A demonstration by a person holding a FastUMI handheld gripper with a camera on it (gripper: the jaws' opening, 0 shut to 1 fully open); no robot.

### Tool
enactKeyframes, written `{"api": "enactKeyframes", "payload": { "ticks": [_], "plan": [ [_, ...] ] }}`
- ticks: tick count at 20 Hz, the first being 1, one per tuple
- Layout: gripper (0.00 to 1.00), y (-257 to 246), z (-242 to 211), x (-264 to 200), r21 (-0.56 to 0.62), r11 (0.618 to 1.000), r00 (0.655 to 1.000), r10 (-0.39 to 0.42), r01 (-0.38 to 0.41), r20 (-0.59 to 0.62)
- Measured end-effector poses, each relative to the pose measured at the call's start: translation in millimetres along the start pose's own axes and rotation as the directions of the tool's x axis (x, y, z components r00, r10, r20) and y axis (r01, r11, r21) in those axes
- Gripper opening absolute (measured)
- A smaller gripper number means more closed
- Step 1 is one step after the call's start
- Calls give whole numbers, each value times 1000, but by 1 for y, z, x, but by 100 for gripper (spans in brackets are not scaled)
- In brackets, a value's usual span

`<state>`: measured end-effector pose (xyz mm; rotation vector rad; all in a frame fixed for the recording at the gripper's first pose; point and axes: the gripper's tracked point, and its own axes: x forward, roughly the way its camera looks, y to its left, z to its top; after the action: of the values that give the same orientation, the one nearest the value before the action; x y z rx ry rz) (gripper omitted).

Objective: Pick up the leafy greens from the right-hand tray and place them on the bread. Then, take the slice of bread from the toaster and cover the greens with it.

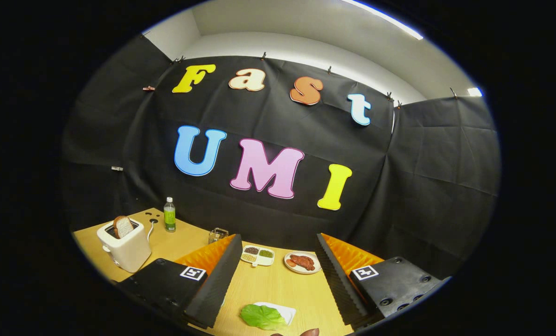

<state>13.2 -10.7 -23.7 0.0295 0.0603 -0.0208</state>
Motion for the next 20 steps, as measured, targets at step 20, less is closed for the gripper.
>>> {"api": "enactKeyframes", "payload": {
  "ticks": [20],
  "plan": [
    [87,29,-300,24,115,872,642,434,-476,-632]
  ]
}}
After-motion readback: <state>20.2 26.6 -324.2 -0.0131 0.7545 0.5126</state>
